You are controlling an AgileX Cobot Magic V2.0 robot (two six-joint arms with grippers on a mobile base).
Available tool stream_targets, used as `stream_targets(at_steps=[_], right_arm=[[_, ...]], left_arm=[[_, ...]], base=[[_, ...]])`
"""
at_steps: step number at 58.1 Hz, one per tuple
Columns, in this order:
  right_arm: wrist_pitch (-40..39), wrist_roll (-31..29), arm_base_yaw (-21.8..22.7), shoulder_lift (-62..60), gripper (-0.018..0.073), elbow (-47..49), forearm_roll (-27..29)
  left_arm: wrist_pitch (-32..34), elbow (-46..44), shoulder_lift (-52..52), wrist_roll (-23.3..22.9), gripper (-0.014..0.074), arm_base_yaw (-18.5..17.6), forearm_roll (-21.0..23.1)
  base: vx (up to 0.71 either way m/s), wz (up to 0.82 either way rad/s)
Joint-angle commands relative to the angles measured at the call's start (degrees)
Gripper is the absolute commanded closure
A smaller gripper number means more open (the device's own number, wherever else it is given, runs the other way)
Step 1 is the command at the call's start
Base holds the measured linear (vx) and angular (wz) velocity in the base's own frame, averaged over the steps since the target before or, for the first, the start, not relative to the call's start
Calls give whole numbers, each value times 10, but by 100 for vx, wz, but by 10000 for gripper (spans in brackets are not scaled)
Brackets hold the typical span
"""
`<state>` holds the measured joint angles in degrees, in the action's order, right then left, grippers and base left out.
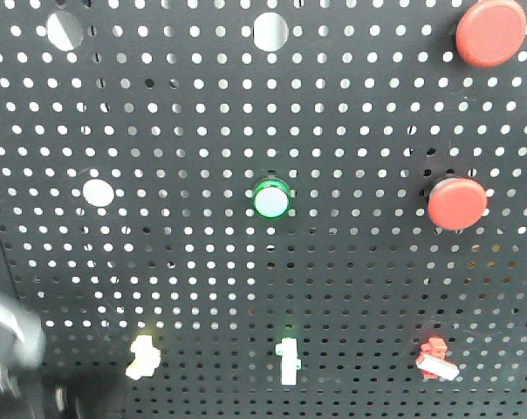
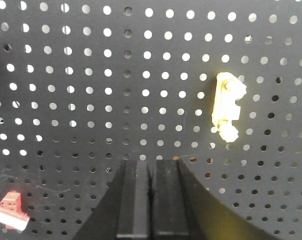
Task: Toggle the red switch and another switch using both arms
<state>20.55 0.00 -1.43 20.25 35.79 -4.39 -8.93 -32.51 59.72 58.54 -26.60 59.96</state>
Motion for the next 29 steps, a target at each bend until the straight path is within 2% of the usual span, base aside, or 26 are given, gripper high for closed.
stream_targets(at_steps=[1,8,14,22,29], right_arm=[[-48,0,3,9,566,19,2],[-48,12,3,9,566,19,51],[-48,0,3,9,566,19,78],[-33,-77,3,26,566,19,97],[-21,-178,3,56,566,19,177]], left_arm=[[8,-7,-11,-7,594,-1,12],[-8,-6,-36,-6,594,-1,12],[-16,-6,-80,-5,594,-1,12],[-27,-1,-142,-5,594,-1,7],[-28,31,-202,-10,594,-1,8]], base=[[0,0],[0,0],[0,0],[0,0],[0,0]])
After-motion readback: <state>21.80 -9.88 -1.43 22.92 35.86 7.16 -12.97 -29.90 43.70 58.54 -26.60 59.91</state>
